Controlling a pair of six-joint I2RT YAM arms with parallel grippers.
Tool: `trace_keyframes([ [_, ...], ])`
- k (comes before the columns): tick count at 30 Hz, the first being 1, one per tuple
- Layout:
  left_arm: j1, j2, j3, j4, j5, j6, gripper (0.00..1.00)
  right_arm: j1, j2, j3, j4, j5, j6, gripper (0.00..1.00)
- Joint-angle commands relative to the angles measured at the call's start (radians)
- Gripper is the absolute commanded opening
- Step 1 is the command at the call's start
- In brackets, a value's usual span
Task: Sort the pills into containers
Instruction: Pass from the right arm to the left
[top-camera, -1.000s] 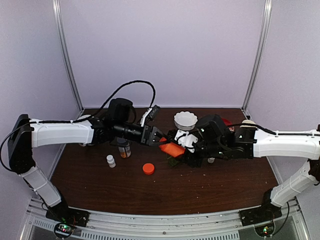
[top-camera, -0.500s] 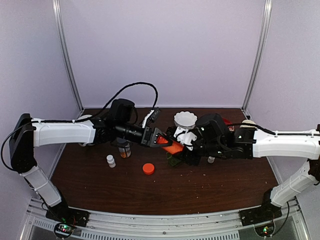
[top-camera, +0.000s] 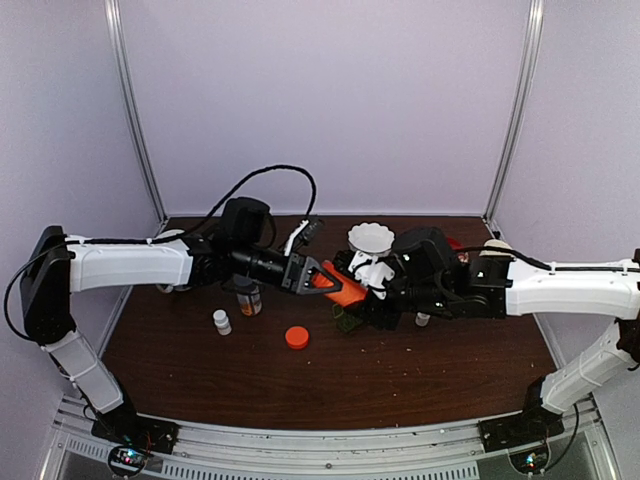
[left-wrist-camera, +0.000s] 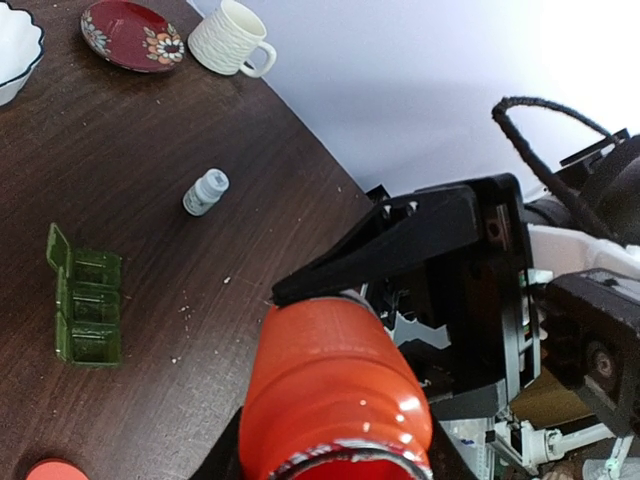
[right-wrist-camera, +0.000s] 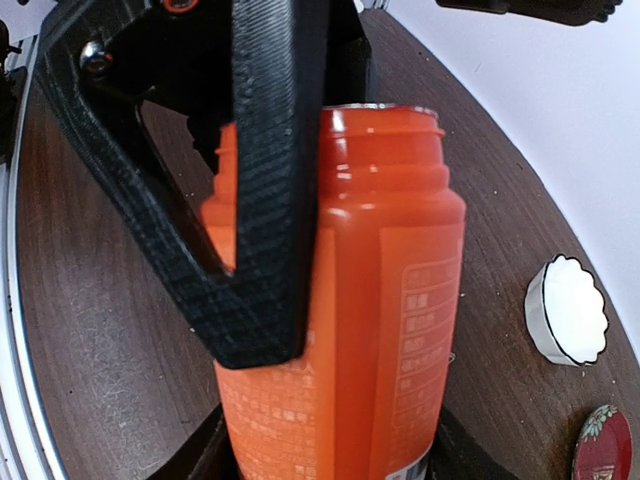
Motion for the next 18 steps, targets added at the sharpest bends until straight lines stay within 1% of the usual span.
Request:
trace_keyframes([
  [1, 0.015, -0.002, -0.053, 0.266, 0.099, -0.142, 0.26, 0.005, -0.071, -0.065, 0.143, 0.013, 0.025, 0.27],
  [2, 0.021, -0.004, -0.068, 0.315, 0.11, -0.17, 0.24, 0.004, -0.094, -0.092, 0.181, 0.018, 0.038, 0.38],
  [3, 0.023, -0.008, -0.074, 0.329, 0.114, -0.18, 0.23, 0.003, -0.117, -0.119, 0.219, 0.044, 0.056, 0.48],
  [5, 0.025, -0.018, -0.068, 0.287, 0.102, -0.154, 0.24, 0.0, -0.161, -0.169, 0.286, 0.059, 0.078, 0.54],
  [8, 0.025, -0.028, -0.059, 0.235, 0.097, -0.125, 0.25, -0.003, -0.203, -0.2, 0.315, 0.098, 0.117, 0.6],
  [11, 0.025, -0.036, -0.054, 0.22, 0.1, -0.119, 0.26, -0.007, -0.221, -0.196, 0.307, 0.149, 0.175, 0.95],
  [12, 0.025, -0.039, -0.053, 0.216, 0.099, -0.117, 0.28, -0.009, -0.229, -0.198, 0.302, 0.148, 0.187, 0.99],
  [15, 0.025, -0.047, -0.051, 0.204, 0.098, -0.112, 0.29, -0.02, -0.258, -0.238, 0.336, 0.03, 0.188, 1.0],
  [18, 0.025, -0.053, -0.049, 0.198, 0.096, -0.112, 0.29, -0.02, -0.289, -0.301, 0.426, -0.012, 0.161, 1.0],
])
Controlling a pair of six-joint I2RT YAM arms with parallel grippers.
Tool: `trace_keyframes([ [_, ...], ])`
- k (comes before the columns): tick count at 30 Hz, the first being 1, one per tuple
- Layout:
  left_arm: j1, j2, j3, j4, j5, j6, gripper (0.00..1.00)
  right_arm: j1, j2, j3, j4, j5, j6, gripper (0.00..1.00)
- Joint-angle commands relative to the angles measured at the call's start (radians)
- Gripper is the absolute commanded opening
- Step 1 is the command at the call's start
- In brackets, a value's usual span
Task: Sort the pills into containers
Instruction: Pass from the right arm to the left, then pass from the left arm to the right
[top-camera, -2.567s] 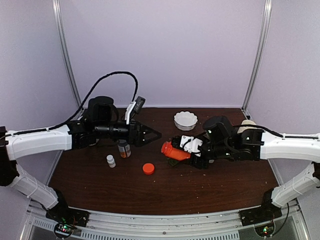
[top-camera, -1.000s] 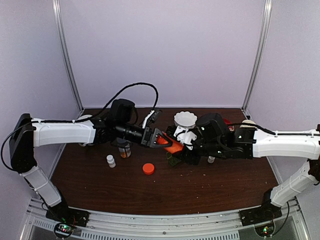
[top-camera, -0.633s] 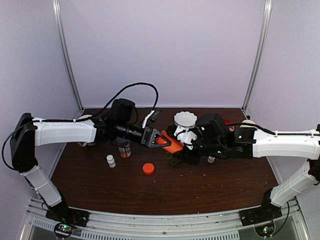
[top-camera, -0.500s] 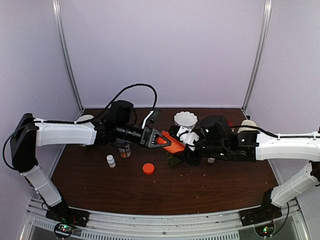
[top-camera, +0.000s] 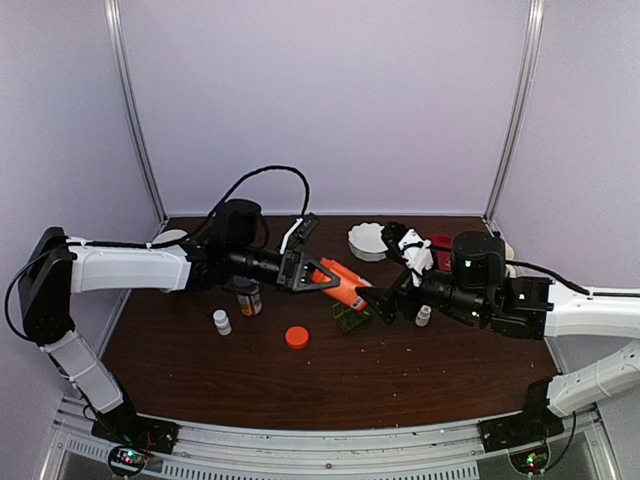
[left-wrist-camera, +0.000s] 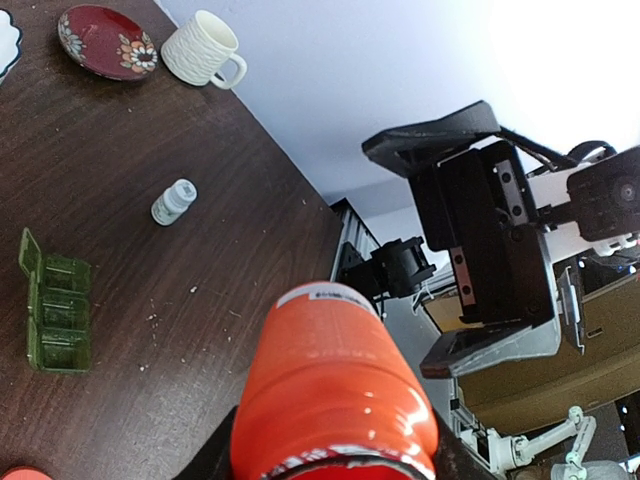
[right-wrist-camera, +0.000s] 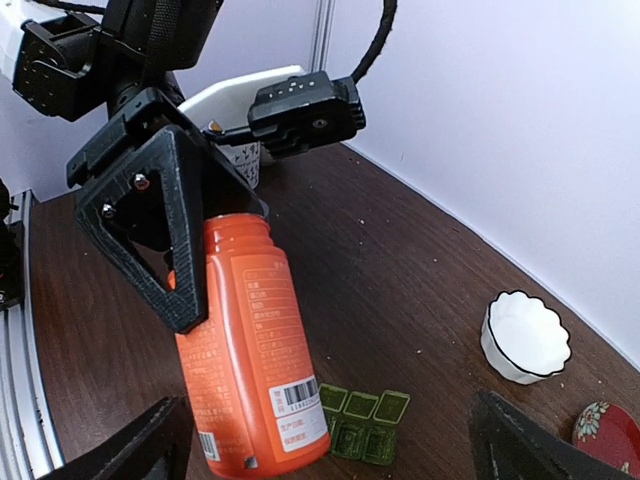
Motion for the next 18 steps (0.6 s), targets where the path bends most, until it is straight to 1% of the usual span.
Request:
trace_keyframes([
  [1, 0.001, -0.048, 0.015, 0.022, 0.019, 0.005, 0.29, -0.004, -0.045, -0.093, 0.131, -0.092, -0.01, 1.0],
  [6, 0.001, -0.053, 0.015, 0.019, 0.027, 0.002, 0.3, -0.004, -0.054, -0.117, 0.161, -0.154, -0.077, 1.0],
  [9, 0.0, -0.053, 0.018, 0.02, 0.03, -0.003, 0.31, -0.002, -0.029, -0.1, 0.149, -0.157, -0.111, 1.0],
  [15, -0.001, -0.054, 0.015, 0.034, 0.04, -0.02, 0.31, 0.0, 0.023, -0.078, 0.175, -0.171, -0.154, 0.99],
  [16, -0.001, -0.056, 0.014, 0.038, 0.042, -0.025, 0.31, -0.001, 0.031, -0.075, 0.179, -0.174, -0.161, 0.97],
  [18, -0.001, -0.057, 0.012, 0.046, 0.045, -0.033, 0.31, 0.001, 0.044, -0.071, 0.194, -0.17, -0.166, 0.89],
])
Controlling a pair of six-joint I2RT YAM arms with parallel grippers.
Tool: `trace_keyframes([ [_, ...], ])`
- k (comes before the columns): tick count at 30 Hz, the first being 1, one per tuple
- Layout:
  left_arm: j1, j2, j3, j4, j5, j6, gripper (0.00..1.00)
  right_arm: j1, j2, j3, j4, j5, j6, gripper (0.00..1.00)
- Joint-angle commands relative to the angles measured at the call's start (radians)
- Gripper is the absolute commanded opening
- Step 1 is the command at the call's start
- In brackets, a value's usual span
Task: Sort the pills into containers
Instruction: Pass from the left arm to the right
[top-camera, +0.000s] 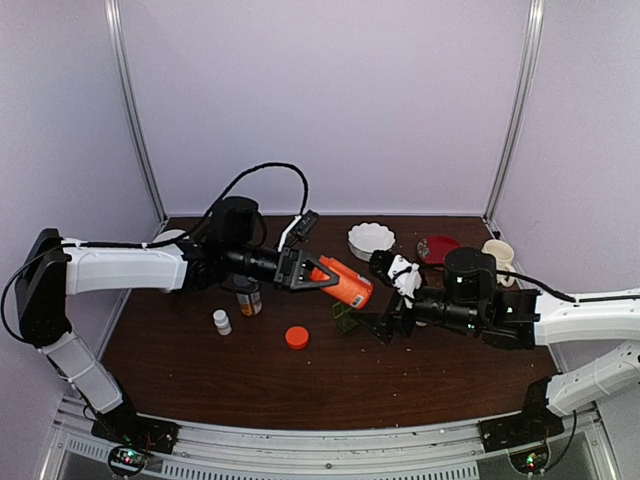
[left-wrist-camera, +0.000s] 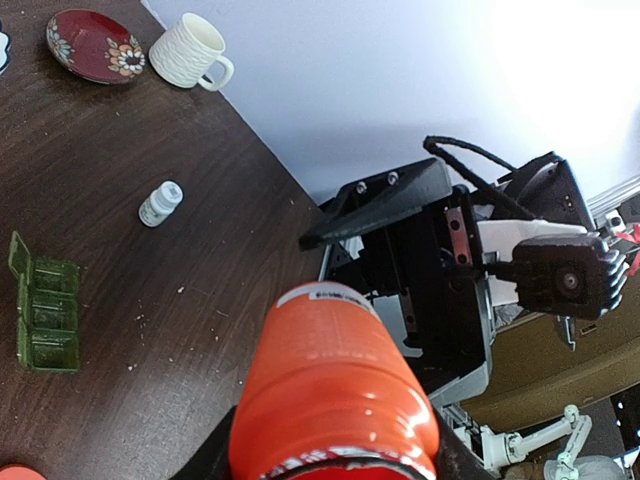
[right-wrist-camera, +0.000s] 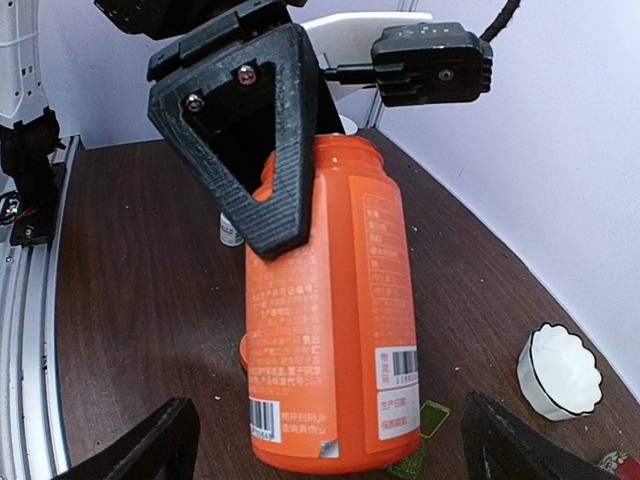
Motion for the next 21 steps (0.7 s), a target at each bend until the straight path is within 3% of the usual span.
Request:
trace_keyframes([
  [1, 0.0, -0.034, 0.011, 0.056, 0.031, -0.025, 0.31, 0.001, 0.024, 0.037, 0.06, -0.015, -0.036, 0.85],
  [8, -0.001, -0.033, 0.006, 0.068, 0.039, -0.039, 0.32, 0.004, 0.053, 0.052, 0.078, -0.014, -0.055, 0.73],
  [15, 0.0, -0.033, 0.006, 0.071, 0.047, -0.047, 0.32, 0.011, 0.077, 0.071, 0.058, -0.001, -0.083, 0.78],
  [21, -0.001, -0.033, 0.005, 0.07, 0.05, -0.047, 0.32, 0.015, 0.089, 0.081, 0.048, 0.005, -0.093, 0.66],
])
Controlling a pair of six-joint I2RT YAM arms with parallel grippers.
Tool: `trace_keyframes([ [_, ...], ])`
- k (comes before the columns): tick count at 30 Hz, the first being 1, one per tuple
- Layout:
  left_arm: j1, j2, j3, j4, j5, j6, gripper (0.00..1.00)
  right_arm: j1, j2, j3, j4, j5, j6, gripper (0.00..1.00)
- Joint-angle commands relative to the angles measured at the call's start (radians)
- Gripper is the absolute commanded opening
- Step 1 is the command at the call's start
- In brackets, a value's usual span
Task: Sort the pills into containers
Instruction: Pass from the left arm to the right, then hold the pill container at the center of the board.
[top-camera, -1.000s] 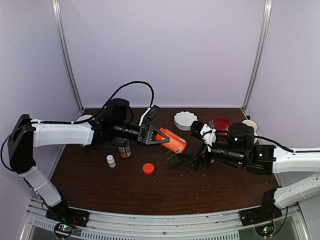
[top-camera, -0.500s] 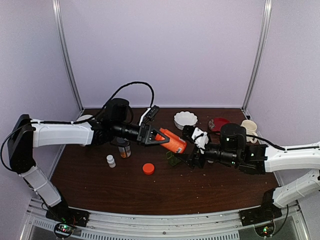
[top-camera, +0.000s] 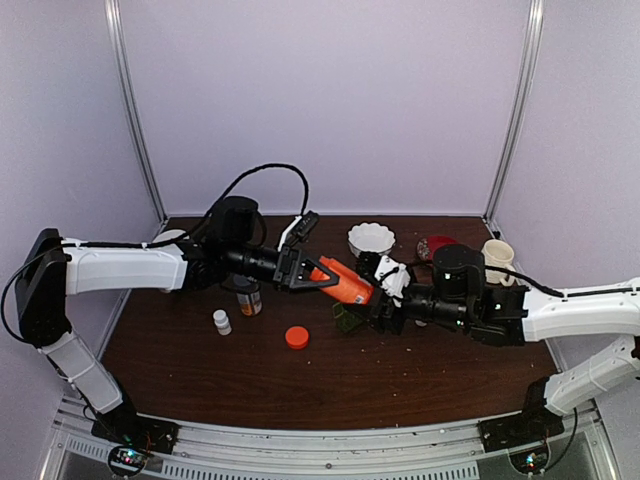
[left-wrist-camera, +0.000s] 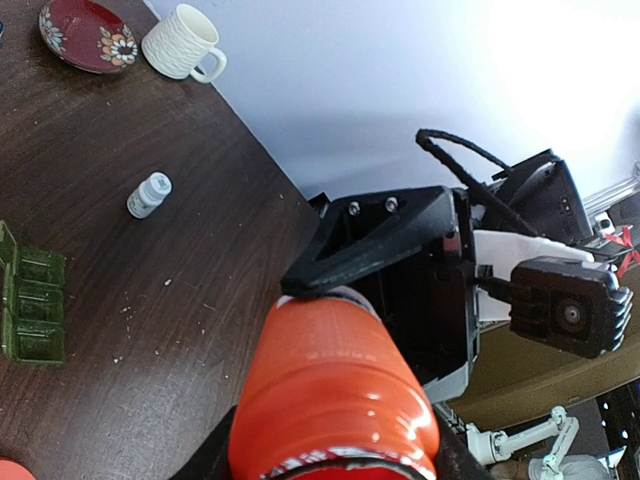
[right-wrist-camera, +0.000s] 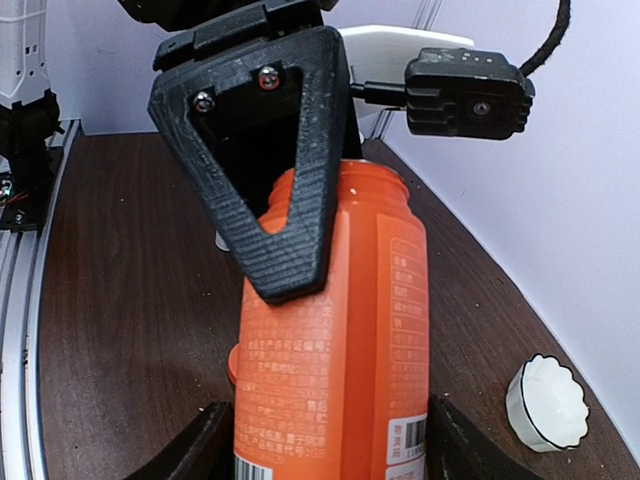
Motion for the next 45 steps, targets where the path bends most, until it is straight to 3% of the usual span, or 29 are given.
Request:
trace_keyframes([
  [1, -0.001, -0.033, 0.005, 0.063, 0.024, -0.008, 0.32, 0.007, 0.01, 0.038, 0.005, 0.016, -0.011, 0.64],
  [11, -0.001, -0.03, 0.005, 0.073, 0.028, -0.01, 0.36, 0.02, 0.034, 0.068, -0.044, 0.053, -0.029, 0.36],
  [18, 0.006, -0.064, -0.001, 0.028, -0.047, 0.068, 0.77, 0.021, -0.03, 0.013, -0.072, 0.107, 0.034, 0.18],
  [26, 0.045, -0.137, 0.033, -0.208, -0.263, 0.276, 0.97, 0.001, -0.132, -0.039, -0.236, 0.183, 0.174, 0.13],
  [30, 0.045, -0.178, -0.006, -0.242, -0.455, 0.385, 0.97, -0.029, -0.117, -0.014, -0.357, 0.19, 0.275, 0.09],
  [36, 0.06, -0.265, -0.132, -0.092, -0.752, 0.368, 0.98, -0.096, -0.052, 0.048, -0.512, 0.147, 0.36, 0.07],
  [39, 0.061, -0.256, -0.144, -0.037, -0.667, 0.463, 0.97, -0.146, -0.025, 0.067, -0.548, 0.098, 0.384, 0.07],
  [45, 0.06, -0.097, -0.059, -0.102, -0.546, 0.517, 0.68, -0.197, 0.065, 0.135, -0.618, 0.035, 0.395, 0.07],
])
